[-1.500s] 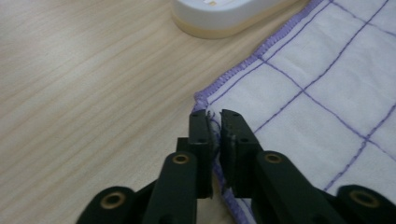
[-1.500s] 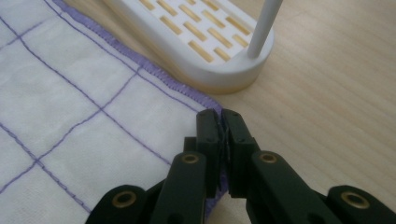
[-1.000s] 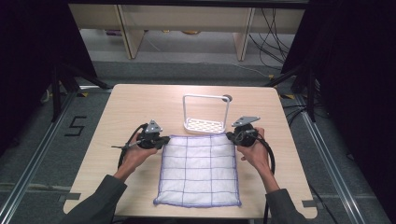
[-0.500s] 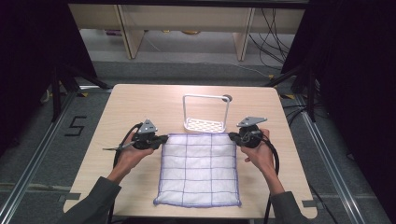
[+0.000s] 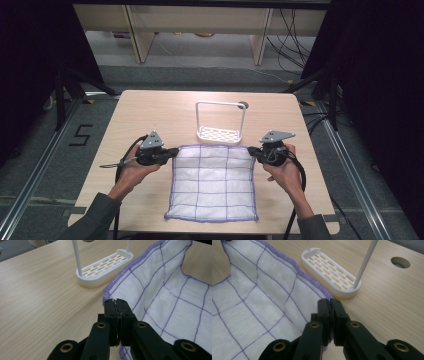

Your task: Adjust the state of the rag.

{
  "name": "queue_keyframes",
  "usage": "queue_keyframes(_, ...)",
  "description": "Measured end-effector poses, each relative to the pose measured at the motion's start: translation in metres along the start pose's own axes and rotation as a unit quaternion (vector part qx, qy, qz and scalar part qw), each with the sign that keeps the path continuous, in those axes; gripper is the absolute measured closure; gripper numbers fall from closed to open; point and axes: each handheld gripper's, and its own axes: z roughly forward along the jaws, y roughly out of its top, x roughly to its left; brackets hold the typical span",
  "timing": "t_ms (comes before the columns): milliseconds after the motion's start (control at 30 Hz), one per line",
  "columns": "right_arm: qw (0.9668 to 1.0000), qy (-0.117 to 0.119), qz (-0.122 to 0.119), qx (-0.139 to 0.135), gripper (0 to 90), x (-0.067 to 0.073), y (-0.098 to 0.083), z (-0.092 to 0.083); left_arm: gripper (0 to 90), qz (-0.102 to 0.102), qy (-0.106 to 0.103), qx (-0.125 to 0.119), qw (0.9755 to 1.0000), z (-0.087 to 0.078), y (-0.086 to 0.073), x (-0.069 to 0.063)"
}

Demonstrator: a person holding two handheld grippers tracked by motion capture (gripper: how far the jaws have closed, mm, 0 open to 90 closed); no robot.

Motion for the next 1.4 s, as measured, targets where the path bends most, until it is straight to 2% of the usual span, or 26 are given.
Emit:
queue_keyframes(100,1.0000,0.004,-0.007,-0.004,87.6,0.002,-0.003,-0.005,87.4,0.001,-0.006,-0.005,1.0000,-0.005,-0.002,-0.004)
queue_keyframes(133,1.0000,0.004,0.000,-0.003,87.6,0.004,-0.004,-0.007,87.4,0.003,-0.008,-0.005,1.0000,-0.008,-0.003,-0.006)
queue_keyframes(200,0.9998,0.008,-0.016,-0.008,87.6,0.005,-0.004,-0.009,87.4,0.006,-0.014,-0.010,0.9998,-0.013,-0.004,-0.010)
queue_keyframes(233,1.0000,0.006,-0.003,-0.007,87.6,0.009,-0.005,-0.010,87.4,0.005,-0.015,-0.012,0.9998,-0.016,-0.004,-0.011)
queue_keyframes(300,0.9998,0.006,-0.016,-0.013,87.6,0.010,-0.006,-0.012,87.4,0.004,-0.020,-0.014,0.9997,-0.020,-0.004,-0.014)
queue_keyframes(333,0.9998,0.008,-0.013,-0.009,87.6,0.012,-0.006,-0.013,87.3,0.002,-0.023,-0.017,0.9996,-0.022,-0.005,-0.016)
queue_keyframes(467,0.9995,0.016,-0.026,-0.013,87.6,0.018,-0.009,-0.016,87.2,0.008,-0.026,-0.015,0.9995,-0.028,-0.008,-0.021)
queue_keyframes(633,0.9997,0.015,-0.016,-0.013,87.6,0.026,-0.014,-0.022,87.2,0.012,-0.026,-0.014,0.9995,-0.030,-0.012,-0.024)
queue_keyframes(733,0.9992,0.026,-0.027,-0.014,87.6,0.028,-0.017,-0.024,87.1,0.015,-0.030,-0.012,0.9993,-0.034,-0.016,-0.029)
queue_keyframes(767,0.9996,0.024,-0.015,-0.009,87.5,0.032,-0.020,-0.027,87.1,0.016,-0.030,-0.011,0.9994,-0.035,-0.017,-0.031)
queue_keyframes(800,0.9993,0.023,-0.023,-0.016,87.5,0.032,-0.021,-0.028,87.1,0.017,-0.031,-0.015,0.9993,-0.036,-0.020,-0.034)
queue_keyframes(867,0.9992,0.023,-0.028,-0.016,87.6,0.035,-0.024,-0.032,87.1,0.021,-0.038,-0.013,0.9990,-0.041,-0.024,-0.038)
queue_keyframes(900,0.9993,0.027,-0.021,-0.013,87.6,0.039,-0.026,-0.034,87.0,0.020,-0.039,-0.014,0.9990,-0.042,-0.026,-0.040)
queue_keyframes(933,0.9991,0.025,-0.029,-0.020,87.6,0.040,-0.028,-0.035,87.0,0.023,-0.041,-0.013,0.9988,-0.044,-0.028,-0.043)
queue_keyframes(1033,0.9989,0.027,-0.035,-0.016,87.5,0.049,-0.034,-0.041,86.9,0.031,-0.043,-0.011,0.9985,-0.049,-0.032,-0.050)
queue_keyframes(1100,0.9983,0.038,-0.042,-0.014,87.5,0.052,-0.038,-0.041,86.9,0.036,-0.050,-0.010,0.9981,-0.051,-0.034,-0.054)
queue_keyframes(1167,0.9986,0.035,-0.038,-0.008,87.5,0.056,-0.044,-0.043,86.8,0.039,-0.055,-0.010,0.9977,-0.051,-0.038,-0.059)
queue_keyframes(1300,0.9980,0.040,-0.047,-0.010,87.4,0.061,-0.054,-0.045,86.6,0.056,-0.066,0.002,0.9963,-0.055,-0.047,-0.071)
queue_keyframes(1367,0.9981,0.039,-0.047,-0.003,87.4,0.064,-0.059,-0.047,86.6,0.058,-0.073,0.008,0.9956,-0.056,-0.052,-0.073)
queue_keyframes(1400,0.9981,0.042,-0.045,-0.001,87.4,0.066,-0.061,-0.048,86.6,0.060,-0.070,0.013,0.9957,-0.056,-0.055,-0.074)
